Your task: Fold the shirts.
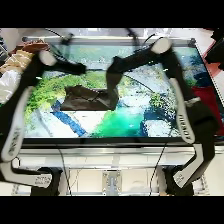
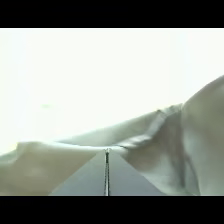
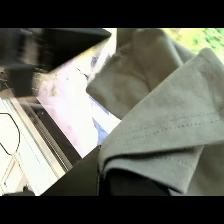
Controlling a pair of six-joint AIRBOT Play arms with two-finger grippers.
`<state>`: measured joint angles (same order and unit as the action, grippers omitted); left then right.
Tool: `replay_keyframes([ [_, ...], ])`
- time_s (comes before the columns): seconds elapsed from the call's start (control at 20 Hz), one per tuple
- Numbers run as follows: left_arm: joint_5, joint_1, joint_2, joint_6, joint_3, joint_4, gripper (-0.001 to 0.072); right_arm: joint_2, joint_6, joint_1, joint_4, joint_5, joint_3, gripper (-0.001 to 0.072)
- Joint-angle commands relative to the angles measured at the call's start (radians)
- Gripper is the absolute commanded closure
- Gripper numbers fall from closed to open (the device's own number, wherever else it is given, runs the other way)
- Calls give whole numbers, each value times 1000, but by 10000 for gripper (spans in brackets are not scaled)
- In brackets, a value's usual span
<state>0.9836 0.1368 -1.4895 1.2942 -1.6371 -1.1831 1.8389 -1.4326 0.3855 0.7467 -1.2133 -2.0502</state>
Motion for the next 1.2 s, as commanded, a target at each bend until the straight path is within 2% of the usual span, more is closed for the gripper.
replay_keyframes([
  [0.0,68,-132,164,0,-1,-21,695,119,-9,172,8,296,-2,704],
  [0.1,103,-162,210,0,-1,-21,694,204,-18,251,-58,513,-2,699],
  [0.15,114,-168,223,-1,0,-21,694,233,-17,281,-128,617,-3,557],
  [0.2,122,-170,229,-1,0,-22,694,251,-16,306,-205,710,-3,254],
  [0.25,129,-170,229,-2,0,-22,694,253,-13,319,-245,757,-3,172],
  [0.35,138,-170,226,-27,5,-22,695,233,0,312,-250,732,-17,172],
  [0.4,139,-170,226,-27,11,-22,694,209,47,293,-234,687,-17,173],
  [0.5,139,-170,226,-27,29,-21,694,156,98,223,-74,552,-17,184],
  [0.6,139,-170,226,-27,44,-21,694,119,6,117,216,380,-17,267],
  [0.65,139,-170,226,-27,50,-21,694,116,-92,58,346,290,-16,268],
  [0.7,138,-170,226,-27,55,-21,694,117,-192,-6,414,205,7,254],
  [0.75,135,-170,226,-27,58,-21,694,119,-253,-69,386,147,54,253],
  [0.8,135,-170,224,-27,59,-21,694,130,-247,-119,305,95,101,254],
  [0.95,135,-170,216,-27,59,-21,694,231,-105,-228,-47,-99,177,253],
  [1.0,135,-170,212,-27,59,-21,694,272,-84,-243,-123,-139,178,195],
  [1.05,135,-170,209,-29,59,-21,694,302,-76,-244,-168,-142,178,92],
  [1.1,135,-170,207,-31,59,-22,695,327,-77,-241,-198,-124,178,51],
  [1.15,135,-170,205,-31,59,-22,694,346,-74,-230,-227,-105,178,47],
])
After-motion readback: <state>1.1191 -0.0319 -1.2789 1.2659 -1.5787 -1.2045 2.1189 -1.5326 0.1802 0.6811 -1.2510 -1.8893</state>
